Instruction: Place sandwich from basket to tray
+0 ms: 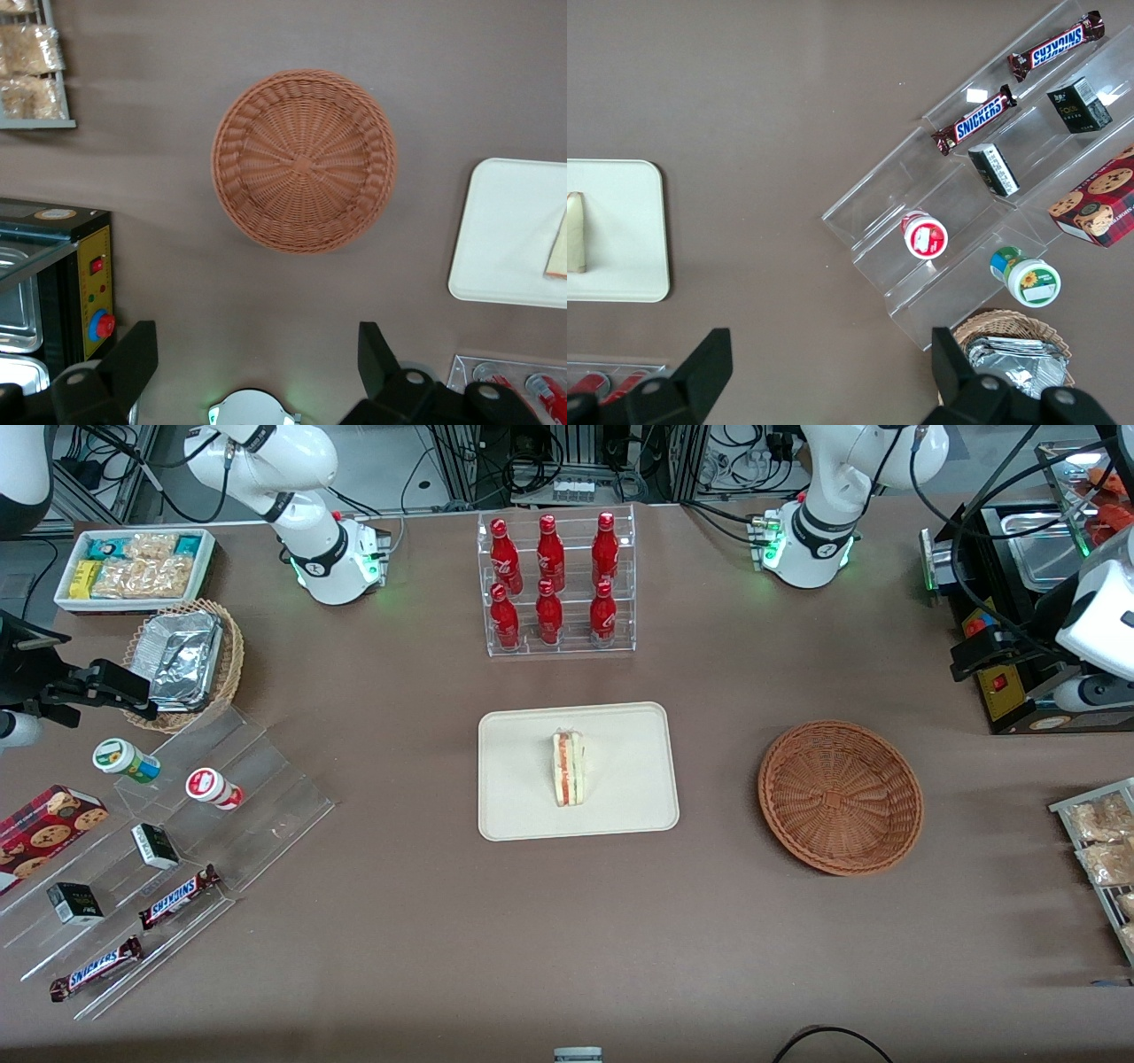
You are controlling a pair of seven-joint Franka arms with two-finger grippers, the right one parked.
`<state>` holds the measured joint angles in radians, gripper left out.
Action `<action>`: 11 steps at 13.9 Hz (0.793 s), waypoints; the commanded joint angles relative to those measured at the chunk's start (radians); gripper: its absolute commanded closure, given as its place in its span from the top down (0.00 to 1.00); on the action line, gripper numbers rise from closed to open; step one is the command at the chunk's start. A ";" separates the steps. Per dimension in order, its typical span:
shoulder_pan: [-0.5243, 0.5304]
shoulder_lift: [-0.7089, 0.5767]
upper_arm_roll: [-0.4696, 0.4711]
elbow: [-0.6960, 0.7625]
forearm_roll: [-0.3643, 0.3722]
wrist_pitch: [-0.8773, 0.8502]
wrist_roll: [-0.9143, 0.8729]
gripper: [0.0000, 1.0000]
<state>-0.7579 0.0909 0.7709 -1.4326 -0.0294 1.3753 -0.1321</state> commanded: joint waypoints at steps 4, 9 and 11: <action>0.640 -0.040 -0.621 0.023 -0.017 -0.045 0.043 1.00; 0.716 -0.097 -0.690 -0.028 0.000 -0.058 0.117 1.00; 0.715 -0.088 -0.690 -0.012 0.002 -0.065 0.118 1.00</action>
<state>-0.0597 0.0170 0.0987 -1.4345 -0.0344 1.3236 -0.0366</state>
